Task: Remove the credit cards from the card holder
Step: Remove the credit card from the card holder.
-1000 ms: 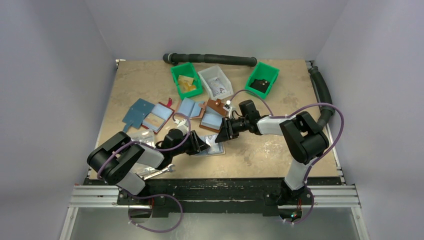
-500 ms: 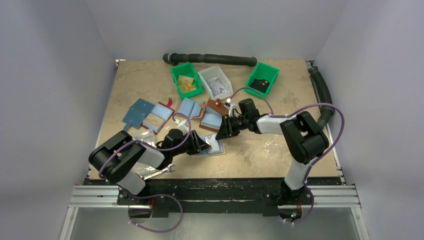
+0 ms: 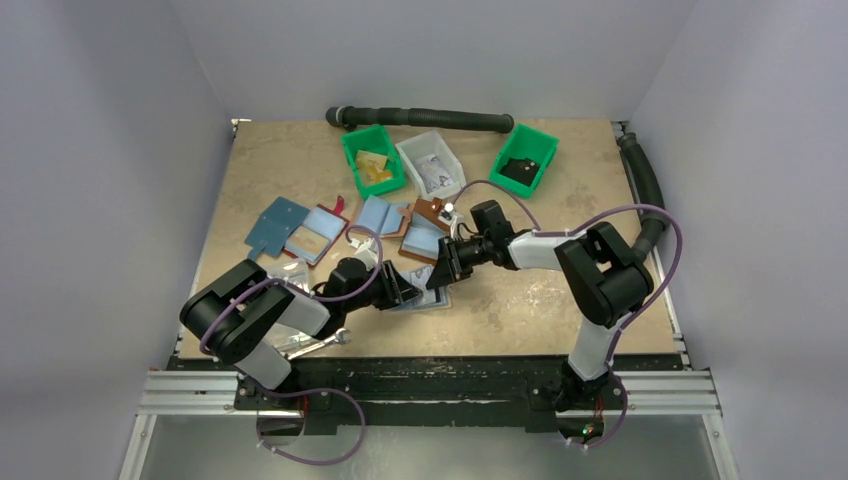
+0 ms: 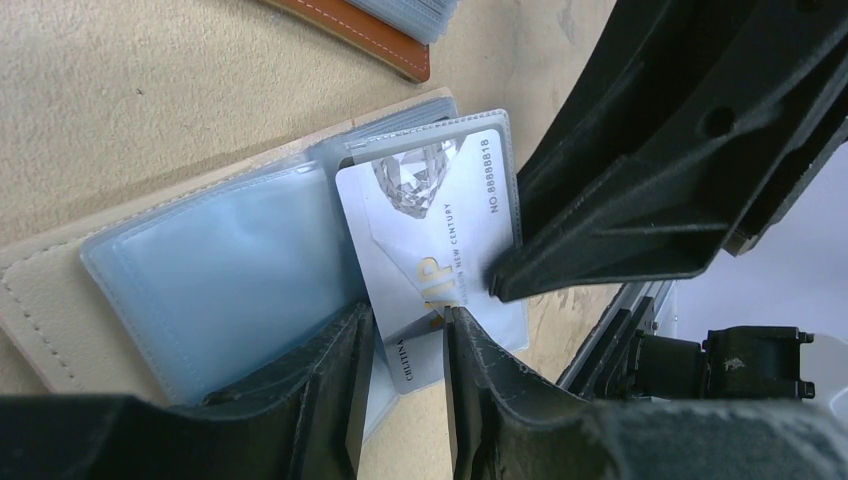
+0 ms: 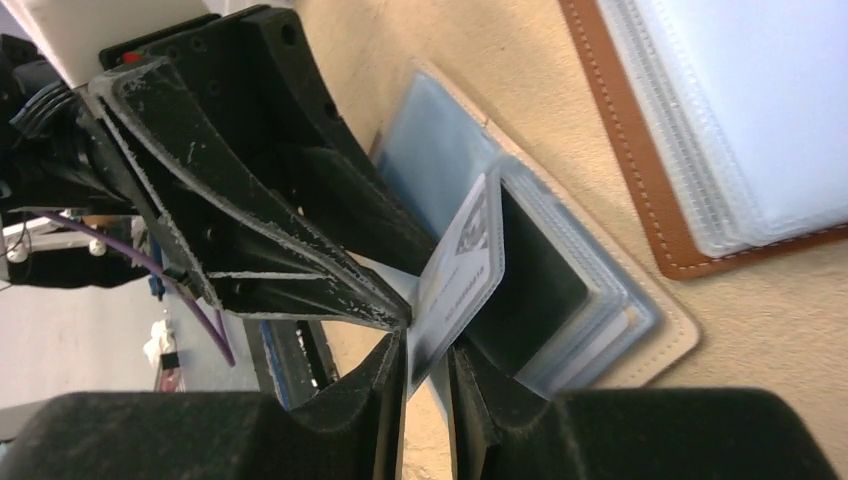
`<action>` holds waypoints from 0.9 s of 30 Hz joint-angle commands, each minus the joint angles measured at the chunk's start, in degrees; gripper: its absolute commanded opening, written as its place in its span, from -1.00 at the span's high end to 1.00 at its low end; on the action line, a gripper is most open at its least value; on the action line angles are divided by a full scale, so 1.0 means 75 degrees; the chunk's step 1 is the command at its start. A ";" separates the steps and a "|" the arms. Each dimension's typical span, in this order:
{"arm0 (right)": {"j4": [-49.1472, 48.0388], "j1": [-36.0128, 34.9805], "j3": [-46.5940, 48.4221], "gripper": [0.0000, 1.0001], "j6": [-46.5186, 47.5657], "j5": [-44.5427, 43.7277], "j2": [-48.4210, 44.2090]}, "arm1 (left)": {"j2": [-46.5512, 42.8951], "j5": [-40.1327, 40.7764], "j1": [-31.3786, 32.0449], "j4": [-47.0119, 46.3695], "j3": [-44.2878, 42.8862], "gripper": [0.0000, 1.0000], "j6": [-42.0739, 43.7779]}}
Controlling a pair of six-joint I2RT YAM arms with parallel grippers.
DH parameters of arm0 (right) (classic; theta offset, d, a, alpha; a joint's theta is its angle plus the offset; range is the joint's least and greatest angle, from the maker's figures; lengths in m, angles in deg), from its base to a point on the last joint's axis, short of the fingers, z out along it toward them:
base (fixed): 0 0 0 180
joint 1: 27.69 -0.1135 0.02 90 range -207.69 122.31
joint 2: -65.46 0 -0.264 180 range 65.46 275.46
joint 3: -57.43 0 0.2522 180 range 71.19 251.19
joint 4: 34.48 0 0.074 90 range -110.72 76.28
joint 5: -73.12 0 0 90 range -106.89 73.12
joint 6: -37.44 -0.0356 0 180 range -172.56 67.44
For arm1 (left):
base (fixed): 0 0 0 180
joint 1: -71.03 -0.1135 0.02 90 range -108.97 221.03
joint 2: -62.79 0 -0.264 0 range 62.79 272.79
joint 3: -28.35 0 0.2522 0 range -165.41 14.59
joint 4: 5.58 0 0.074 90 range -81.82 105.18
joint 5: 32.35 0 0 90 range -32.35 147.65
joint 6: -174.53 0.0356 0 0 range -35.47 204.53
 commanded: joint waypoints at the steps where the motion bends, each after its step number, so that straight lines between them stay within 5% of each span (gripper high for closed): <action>1: -0.0079 -0.0108 0.0255 0.45 0.0006 0.0538 0.0032 | 0.0075 -0.0080 0.0054 -0.0249 -0.0075 0.31 -0.0029; 6: -0.0027 -0.0102 0.0346 0.98 0.0007 0.0354 0.0077 | -0.0148 -0.0109 0.0047 -0.0661 0.0186 0.26 -0.0253; 20: -0.1048 -0.0099 0.0194 1.00 -0.0891 0.2094 -0.0048 | 0.0926 -0.0827 -0.0350 -0.4869 0.1348 0.05 -0.1779; 24: -0.1125 -0.0105 0.0159 1.00 -0.0957 0.2149 -0.0026 | 0.1798 -0.0973 -0.0369 -0.6880 0.1516 0.29 -0.2259; 27: -0.1111 -0.0097 0.0147 1.00 -0.0971 0.2083 -0.0004 | 0.2168 -0.1208 -0.0405 -0.7111 0.1365 0.47 -0.2402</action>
